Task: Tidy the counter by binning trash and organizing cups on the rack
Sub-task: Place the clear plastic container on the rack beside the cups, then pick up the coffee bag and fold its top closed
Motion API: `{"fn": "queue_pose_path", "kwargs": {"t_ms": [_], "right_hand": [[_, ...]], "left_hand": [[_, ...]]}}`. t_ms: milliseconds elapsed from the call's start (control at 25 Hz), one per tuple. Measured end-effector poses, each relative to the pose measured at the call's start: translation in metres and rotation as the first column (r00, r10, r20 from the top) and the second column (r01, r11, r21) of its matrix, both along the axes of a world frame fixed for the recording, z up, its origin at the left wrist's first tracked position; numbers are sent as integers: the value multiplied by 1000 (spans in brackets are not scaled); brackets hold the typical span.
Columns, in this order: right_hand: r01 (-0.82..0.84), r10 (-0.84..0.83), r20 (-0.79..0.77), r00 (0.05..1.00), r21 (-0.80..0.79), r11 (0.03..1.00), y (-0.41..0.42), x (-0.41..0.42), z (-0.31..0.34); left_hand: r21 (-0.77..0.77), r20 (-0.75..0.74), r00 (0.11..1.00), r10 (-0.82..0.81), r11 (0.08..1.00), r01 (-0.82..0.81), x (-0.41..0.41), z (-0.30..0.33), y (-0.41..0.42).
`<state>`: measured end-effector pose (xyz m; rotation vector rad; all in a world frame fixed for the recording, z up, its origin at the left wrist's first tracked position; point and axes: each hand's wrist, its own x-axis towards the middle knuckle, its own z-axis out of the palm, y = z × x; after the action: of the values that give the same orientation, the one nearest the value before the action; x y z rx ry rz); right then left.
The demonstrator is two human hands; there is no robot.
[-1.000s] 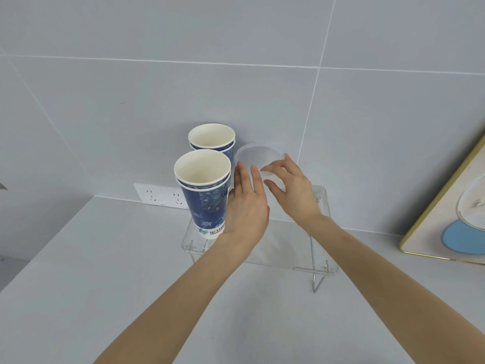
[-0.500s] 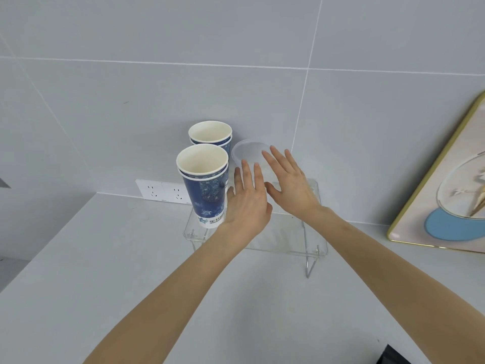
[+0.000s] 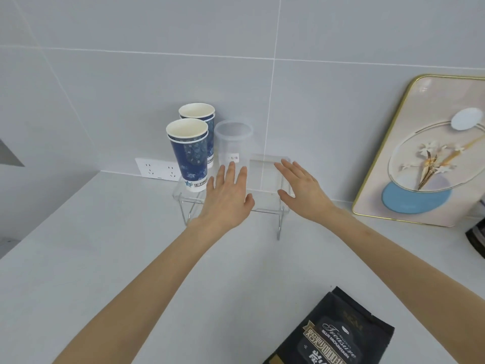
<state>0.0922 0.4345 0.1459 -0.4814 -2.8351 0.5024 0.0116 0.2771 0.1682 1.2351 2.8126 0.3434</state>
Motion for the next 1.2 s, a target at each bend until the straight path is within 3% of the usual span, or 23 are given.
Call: {"fn": "queue_pose_path", "kwargs": {"t_ms": [440, 760, 1200], "right_hand": [[32, -4, 303, 953, -88, 996, 19, 129, -61], [267, -63, 676, 734, -201, 942, 29, 181, -115], [422, -265, 460, 847, -280, 862, 19, 184, -129]], "left_hand": [[-90, 259, 960, -104, 987, 131, 106, -69, -2], [-142, 665, 745, -43, 973, 182, 150, -131, 9], [-72, 783, 621, -38, 986, 151, 154, -148, 6]]}}
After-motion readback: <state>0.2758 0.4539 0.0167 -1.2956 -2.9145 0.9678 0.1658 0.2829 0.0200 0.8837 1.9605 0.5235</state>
